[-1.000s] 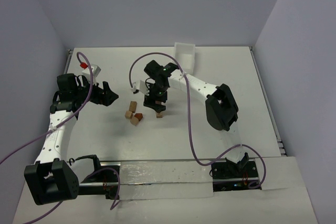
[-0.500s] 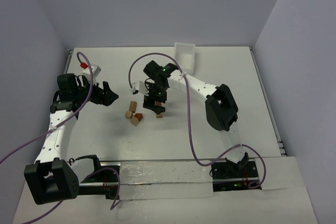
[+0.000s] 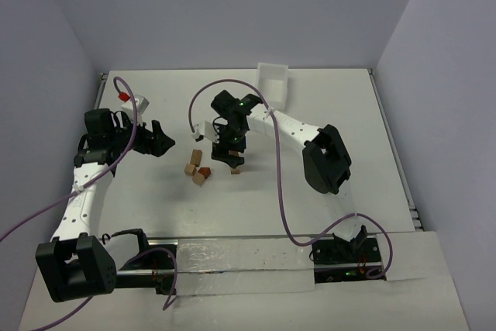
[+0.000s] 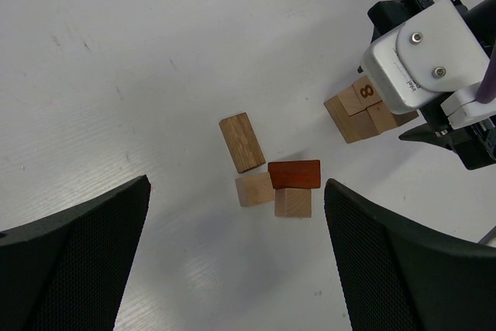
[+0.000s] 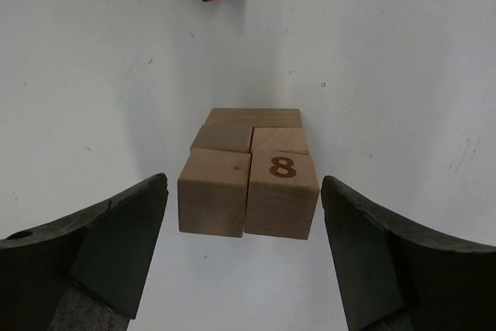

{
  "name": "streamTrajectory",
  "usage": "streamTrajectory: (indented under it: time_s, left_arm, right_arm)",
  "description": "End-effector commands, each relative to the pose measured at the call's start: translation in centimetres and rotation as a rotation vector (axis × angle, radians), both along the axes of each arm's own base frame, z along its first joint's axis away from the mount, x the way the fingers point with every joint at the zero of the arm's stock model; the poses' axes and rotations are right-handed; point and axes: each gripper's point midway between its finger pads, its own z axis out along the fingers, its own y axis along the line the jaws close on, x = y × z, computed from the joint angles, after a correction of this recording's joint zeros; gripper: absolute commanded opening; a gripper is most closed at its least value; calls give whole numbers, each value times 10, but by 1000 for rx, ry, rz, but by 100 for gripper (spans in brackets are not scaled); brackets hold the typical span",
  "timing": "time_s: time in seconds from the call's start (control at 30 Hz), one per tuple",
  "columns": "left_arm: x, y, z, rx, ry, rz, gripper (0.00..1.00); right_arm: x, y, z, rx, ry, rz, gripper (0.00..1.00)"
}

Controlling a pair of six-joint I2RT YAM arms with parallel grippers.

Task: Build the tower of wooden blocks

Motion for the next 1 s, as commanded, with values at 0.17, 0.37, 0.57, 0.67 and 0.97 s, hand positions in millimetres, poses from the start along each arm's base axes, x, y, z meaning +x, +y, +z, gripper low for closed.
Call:
streamTrajectory:
  time_s: [0.17,0.37,0.57,0.67,0.97]
  left_arm:
    - [8,1,12,-4,-57,-2,99]
    - [9,1,12,-5,-57,-1,99]
    - [8,1,12,-4,-56,1,99]
    - [8,1,12,-6,-56,-2,99]
    - [8,1,12,-5,-56,-1,99]
  right_arm:
    - [1,-2,7,-3,-38,51,79]
    - [2,-4,6,-7,-46,71,75]
    - [2,-7,7,-8,-45,89,73]
    - [2,-9,8,-9,-48,99,71]
    - [0,-10,7,-13,-36,105,77]
